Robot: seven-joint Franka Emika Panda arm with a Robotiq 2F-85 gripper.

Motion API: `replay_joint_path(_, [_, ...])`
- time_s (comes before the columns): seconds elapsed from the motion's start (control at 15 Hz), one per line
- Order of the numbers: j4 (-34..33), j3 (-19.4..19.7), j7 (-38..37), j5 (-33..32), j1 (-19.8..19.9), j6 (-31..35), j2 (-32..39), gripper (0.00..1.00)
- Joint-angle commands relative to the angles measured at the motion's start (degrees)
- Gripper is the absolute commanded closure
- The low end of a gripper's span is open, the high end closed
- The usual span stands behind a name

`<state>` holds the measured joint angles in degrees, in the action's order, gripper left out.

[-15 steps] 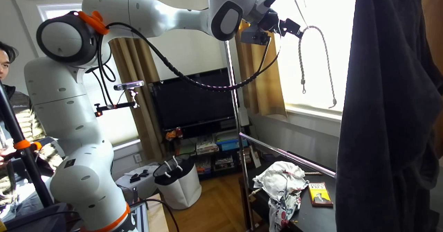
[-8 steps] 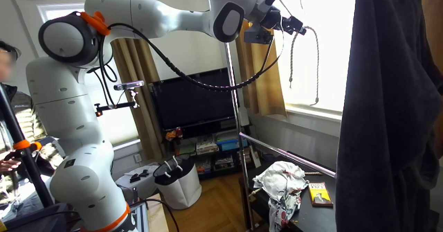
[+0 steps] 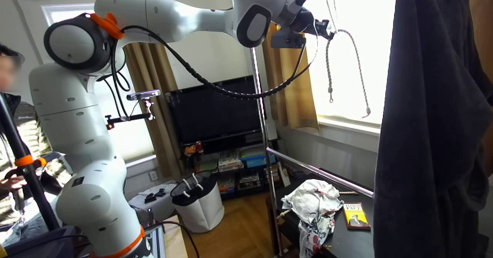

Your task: Hang the white cord on the bottom rail.

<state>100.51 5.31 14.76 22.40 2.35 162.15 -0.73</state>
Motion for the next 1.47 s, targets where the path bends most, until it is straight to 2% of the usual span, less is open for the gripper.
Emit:
replay_joint_path(0.0, [-0.24, 0.16, 3.91, 2.75, 0.02, -1.7, -0.24, 0.98])
replay_joint_path(0.13, [-0.13, 0.23, 4.04, 2.26, 0.17, -1.64, -0.39, 0.97])
replay_joint_path(0.27, [-0.27, 0.07, 5.5, 4.59, -0.05, -1.33, -0.74, 0.97])
replay_joint_path(0.47, [-1.21, -0.66, 12.75, 15.57, -1.08, 2.86, -0.09, 0.97])
replay_joint_path(0.53, [4.38, -3.01, 12.23, 14.42, -3.03, 6.1, -3.83, 0.97])
replay_joint_path(0.6, [6.58, -3.6, 15.17, 16.67, -3.57, 4.93, -6.75, 0.97])
replay_joint_path(0.93, [13.92, -5.96, 25.55, 29.61, -9.83, 6.27, -16.93, 0.97])
replay_joint_path(1.13, [16.14, -5.45, 30.43, 37.64, -14.11, 13.86, -21.86, 0.97])
replay_joint_path(1.27, [16.42, -4.93, 34.13, 43.56, -17.92, 22.44, -24.53, 0.97])
replay_joint_path(1.4, [21.19, -5.71, 34.45, 41.41, -16.79, 20.18, -27.87, 0.97])
